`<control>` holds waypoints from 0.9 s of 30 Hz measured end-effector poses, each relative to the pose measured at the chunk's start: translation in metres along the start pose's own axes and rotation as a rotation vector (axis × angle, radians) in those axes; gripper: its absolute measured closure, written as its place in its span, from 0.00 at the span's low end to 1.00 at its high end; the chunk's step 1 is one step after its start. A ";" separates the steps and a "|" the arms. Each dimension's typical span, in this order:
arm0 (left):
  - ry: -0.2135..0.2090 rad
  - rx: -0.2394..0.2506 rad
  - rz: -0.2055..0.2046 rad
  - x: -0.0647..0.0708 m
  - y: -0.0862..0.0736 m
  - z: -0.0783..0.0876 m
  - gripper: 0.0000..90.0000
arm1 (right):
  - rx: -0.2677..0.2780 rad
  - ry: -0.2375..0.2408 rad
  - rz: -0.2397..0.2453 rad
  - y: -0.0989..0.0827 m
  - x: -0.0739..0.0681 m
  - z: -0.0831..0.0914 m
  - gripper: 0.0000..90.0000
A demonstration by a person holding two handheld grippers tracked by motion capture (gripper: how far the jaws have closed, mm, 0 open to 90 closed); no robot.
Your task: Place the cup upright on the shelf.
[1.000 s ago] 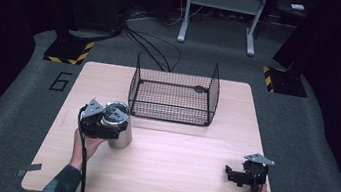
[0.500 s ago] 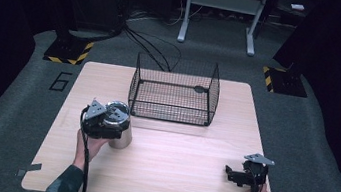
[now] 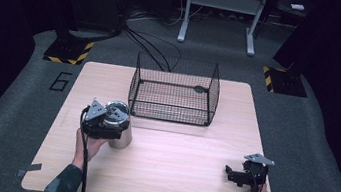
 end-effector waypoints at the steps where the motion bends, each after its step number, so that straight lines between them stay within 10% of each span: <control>1: 0.001 0.000 0.001 0.000 0.000 0.000 0.04 | 0.000 0.000 0.001 0.000 0.000 0.000 0.00; 27: -0.020 0.021 -0.021 0.000 0.021 0.021 0.04 | 0.000 0.000 0.000 0.000 0.000 0.000 0.00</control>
Point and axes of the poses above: each handheld gripper's, and its own axes: z roughly backward along the jaws, y roughly out of its top, x roughly to its right, the point moved 8 cm from there along -z, roughly forward along the jaws, and after that the axes turned 1 degree about y, right-handed, at the moved point
